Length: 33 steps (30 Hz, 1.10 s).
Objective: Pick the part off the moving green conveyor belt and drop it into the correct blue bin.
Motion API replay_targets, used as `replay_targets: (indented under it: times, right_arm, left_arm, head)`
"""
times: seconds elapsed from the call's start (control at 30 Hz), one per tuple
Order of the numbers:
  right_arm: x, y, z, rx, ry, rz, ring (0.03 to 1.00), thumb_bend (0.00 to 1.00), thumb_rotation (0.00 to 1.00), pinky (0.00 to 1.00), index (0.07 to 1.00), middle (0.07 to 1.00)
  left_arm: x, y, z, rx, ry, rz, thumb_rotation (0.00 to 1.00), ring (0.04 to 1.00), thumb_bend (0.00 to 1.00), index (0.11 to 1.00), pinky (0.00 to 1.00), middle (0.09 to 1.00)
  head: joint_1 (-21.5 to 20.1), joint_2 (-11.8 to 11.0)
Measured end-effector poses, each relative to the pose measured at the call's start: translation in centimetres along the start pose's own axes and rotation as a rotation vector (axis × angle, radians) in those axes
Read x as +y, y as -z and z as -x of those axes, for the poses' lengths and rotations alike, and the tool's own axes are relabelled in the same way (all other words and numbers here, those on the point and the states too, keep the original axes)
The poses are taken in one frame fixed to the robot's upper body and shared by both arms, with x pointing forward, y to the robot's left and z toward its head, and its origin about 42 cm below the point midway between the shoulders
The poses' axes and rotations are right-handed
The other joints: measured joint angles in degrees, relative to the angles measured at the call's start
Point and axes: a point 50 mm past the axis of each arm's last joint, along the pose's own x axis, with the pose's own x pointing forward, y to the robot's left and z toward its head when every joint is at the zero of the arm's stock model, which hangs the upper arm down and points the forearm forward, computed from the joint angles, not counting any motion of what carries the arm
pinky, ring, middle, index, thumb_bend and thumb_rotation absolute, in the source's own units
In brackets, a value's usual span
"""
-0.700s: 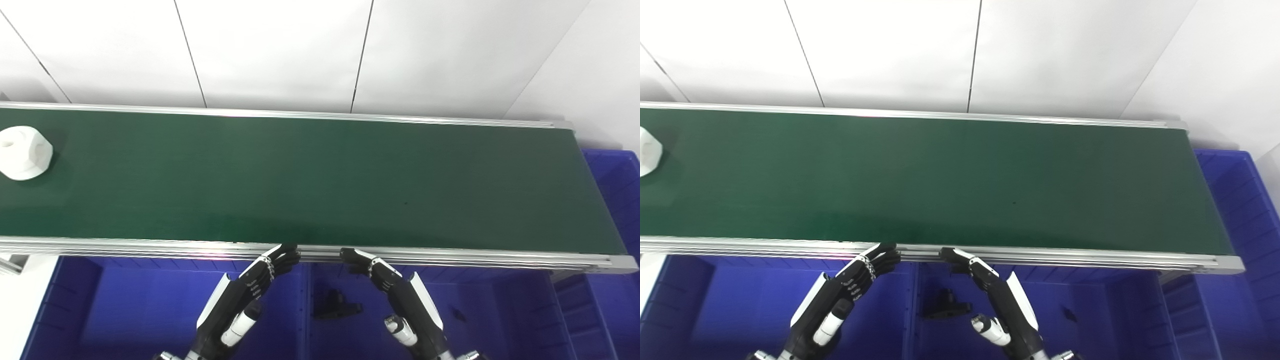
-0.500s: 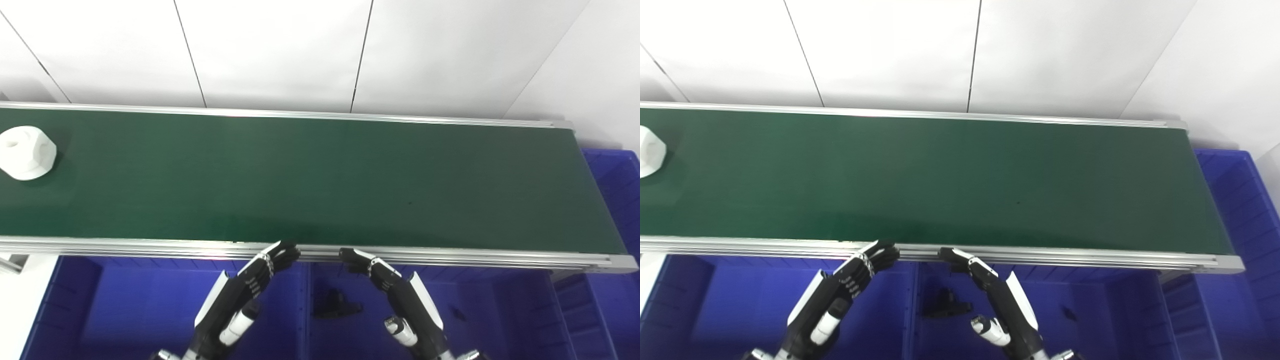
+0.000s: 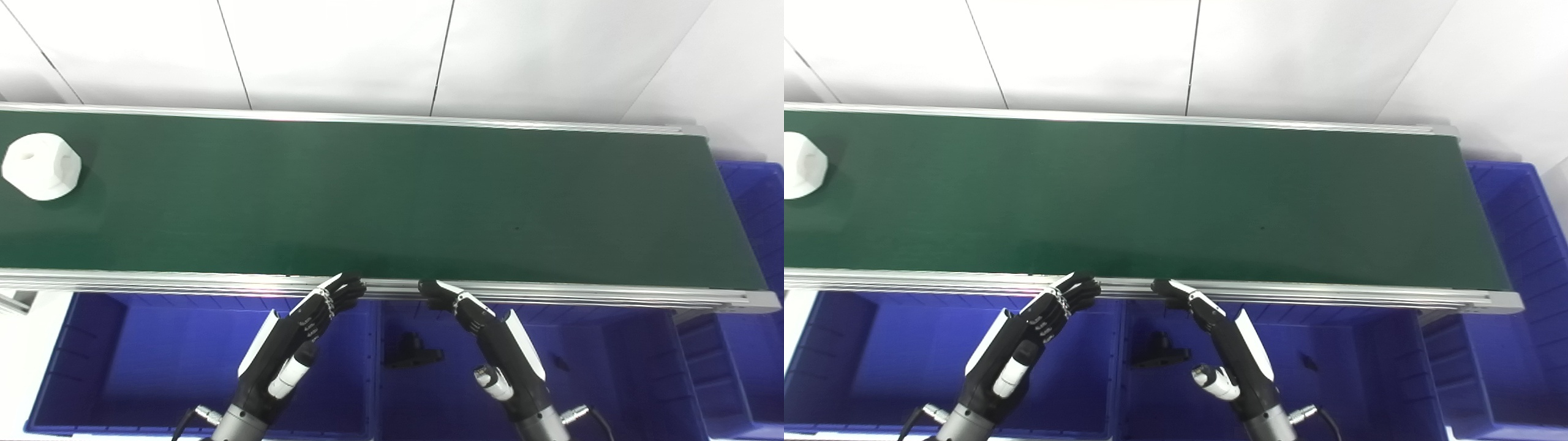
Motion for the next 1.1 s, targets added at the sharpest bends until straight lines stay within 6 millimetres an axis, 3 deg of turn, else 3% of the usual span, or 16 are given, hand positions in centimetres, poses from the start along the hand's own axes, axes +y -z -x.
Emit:
replay_targets:
  times: [1.1]
  right_arm:
    - [0.08,0.47,-0.04,0.015,-0.015,0.000,0.842,0.88,1.00,0.79,0.795,0.853]
  left_arm:
    - [0.00,0.35,0.06,0.015,0.004,-0.017,0.92,0.874,0.65,0.869,0.88,0.862]
  head:
    - [-0.18,-1.23]
